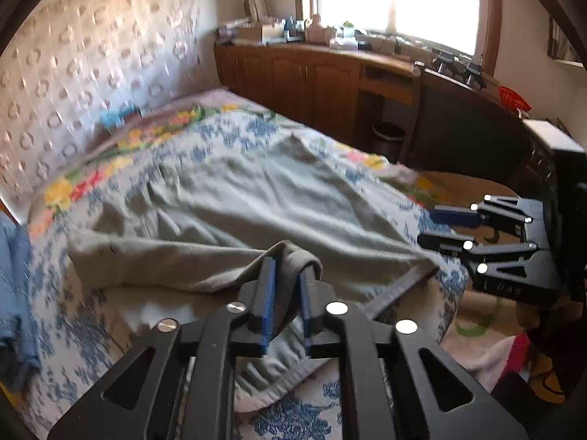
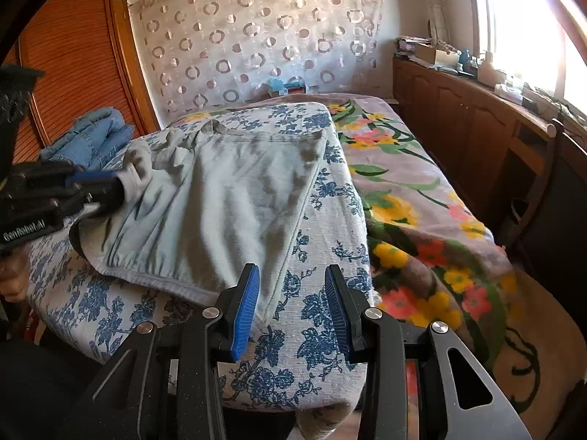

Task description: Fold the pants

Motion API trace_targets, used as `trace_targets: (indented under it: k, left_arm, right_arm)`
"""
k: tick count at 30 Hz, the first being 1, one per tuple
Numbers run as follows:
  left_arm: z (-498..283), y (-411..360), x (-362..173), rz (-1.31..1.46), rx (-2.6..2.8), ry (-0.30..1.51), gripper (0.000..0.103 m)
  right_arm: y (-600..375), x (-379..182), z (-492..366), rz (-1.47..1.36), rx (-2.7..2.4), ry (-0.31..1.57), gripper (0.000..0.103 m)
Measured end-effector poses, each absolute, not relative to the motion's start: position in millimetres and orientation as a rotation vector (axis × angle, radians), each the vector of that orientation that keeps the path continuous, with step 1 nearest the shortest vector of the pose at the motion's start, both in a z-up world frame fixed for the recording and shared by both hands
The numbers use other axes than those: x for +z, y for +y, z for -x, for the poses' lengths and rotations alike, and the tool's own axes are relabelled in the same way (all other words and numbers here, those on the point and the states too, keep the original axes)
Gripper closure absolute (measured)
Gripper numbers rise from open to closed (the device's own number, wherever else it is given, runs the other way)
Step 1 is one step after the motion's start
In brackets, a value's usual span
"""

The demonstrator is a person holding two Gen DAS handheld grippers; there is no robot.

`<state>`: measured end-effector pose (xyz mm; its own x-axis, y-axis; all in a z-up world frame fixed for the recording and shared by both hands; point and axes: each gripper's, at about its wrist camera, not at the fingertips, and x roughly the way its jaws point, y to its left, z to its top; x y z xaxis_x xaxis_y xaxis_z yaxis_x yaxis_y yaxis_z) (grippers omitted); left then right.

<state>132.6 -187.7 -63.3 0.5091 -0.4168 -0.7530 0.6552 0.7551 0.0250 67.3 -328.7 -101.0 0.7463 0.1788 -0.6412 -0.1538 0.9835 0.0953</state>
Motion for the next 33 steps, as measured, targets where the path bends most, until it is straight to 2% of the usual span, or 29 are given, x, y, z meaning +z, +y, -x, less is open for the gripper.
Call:
trace_targets:
  k: [1,3,5,8,18,22,29,31,33]
  left_arm:
    - [-132.7,-185.3,-65.1,-0.321,-0.658,0.816,0.080]
    - [-129.8,-180.0,-65.8,-0.314,-0.654,0.820,0.058]
    - [-125.2,-173.8,-64.3,-0.302,-0.664,0.810,0.056]
    - [-116.4,-160.4,-61.1,-0.285,-0.664,0.792,0.044]
    - [-117.6,-104.3,-75.1,-0.231,-0.580,0.800,0.040]
    - [-125.3,-86.1,-83.8,-0.175,-0.569,0.813,0.025]
    - [-133.8,-67.5,-91.9,-0.137,-0.507,0.810,0.024]
    - [-134.1,-63.6,-91.4,-0.124,-0.501,0.807,0.024]
    - [-132.7,-60.6,-90.1,-0.122,-0.496,0.799,0.024]
  right_arm:
    - [-329.7,-100.6,-66.5,-0.037,0.184,0.705,0.064]
    - [-326.9,-100.5,-67.2,-0.037,0.190,0.704,0.064]
    - [-324.9,-99.3,-68.6,-0.035,0.197,0.701,0.064]
    - [-318.4,-96.5,-70.2,-0.031,0.213,0.693,0.064]
    - [-274.8,-95.3,-88.3,0.023,0.358,0.683,0.064]
    - [-264.3,-101.9,-101.5,0.045,0.398,0.702,0.065]
    - [-261.4,-106.9,-121.7,0.054,0.416,0.719,0.065]
    - [-262.2,-105.8,-122.6,0.047,0.422,0.717,0.070]
    - [-264.3,-103.3,-123.1,0.030,0.440,0.713,0.084]
